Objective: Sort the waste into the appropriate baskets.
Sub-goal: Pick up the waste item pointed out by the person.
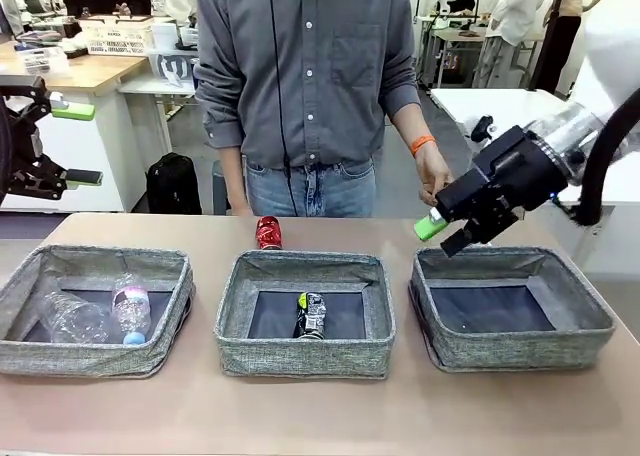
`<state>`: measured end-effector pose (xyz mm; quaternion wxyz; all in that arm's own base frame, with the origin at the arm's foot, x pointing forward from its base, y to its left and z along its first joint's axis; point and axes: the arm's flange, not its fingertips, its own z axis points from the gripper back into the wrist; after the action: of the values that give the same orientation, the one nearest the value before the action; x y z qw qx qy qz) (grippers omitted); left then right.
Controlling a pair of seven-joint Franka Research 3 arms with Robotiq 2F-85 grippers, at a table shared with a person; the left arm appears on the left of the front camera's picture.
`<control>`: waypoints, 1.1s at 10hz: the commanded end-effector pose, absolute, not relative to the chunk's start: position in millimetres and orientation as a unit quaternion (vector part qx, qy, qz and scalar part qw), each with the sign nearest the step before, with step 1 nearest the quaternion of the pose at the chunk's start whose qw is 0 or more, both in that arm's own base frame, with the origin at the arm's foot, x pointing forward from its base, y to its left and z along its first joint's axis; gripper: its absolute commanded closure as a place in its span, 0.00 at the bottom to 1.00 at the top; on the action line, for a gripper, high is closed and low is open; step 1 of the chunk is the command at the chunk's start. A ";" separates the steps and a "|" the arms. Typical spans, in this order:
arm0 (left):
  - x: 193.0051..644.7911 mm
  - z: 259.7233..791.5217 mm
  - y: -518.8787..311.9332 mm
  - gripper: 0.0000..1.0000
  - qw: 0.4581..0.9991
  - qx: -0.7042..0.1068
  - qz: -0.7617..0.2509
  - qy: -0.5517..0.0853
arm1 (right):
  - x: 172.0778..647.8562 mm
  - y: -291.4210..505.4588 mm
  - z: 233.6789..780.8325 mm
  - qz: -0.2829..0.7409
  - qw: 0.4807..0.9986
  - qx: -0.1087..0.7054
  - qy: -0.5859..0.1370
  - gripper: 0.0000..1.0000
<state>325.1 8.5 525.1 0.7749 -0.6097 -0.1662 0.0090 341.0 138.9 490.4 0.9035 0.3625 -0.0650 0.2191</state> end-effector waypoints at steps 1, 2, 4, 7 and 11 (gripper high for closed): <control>324.2 528.3 9.0 0.00 0.776 -0.610 0.008 -0.161 | 340.4 133.1 502.0 0.203 0.940 -0.228 -0.155 0.00; 324.2 528.3 9.0 0.00 0.776 -0.610 0.008 -0.161 | 338.1 130.7 502.8 0.182 0.929 -0.282 -0.156 0.00; 324.2 528.3 9.0 0.00 0.776 -0.610 0.008 -0.161 | 327.2 121.2 511.3 0.124 0.907 -0.342 -0.212 0.00; 324.2 528.3 9.0 0.00 0.776 -0.610 0.008 -0.161 | 334.5 115.2 524.6 0.278 0.947 -0.028 -0.160 0.00; 324.2 528.3 9.0 0.00 0.776 -0.610 0.008 -0.161 | 372.3 110.3 527.7 0.167 0.962 -0.048 -0.209 0.00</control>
<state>325.1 9.0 525.1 0.7749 -0.6098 -0.1662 0.0092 341.9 109.2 523.9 0.9580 -0.0532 -0.1933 0.2050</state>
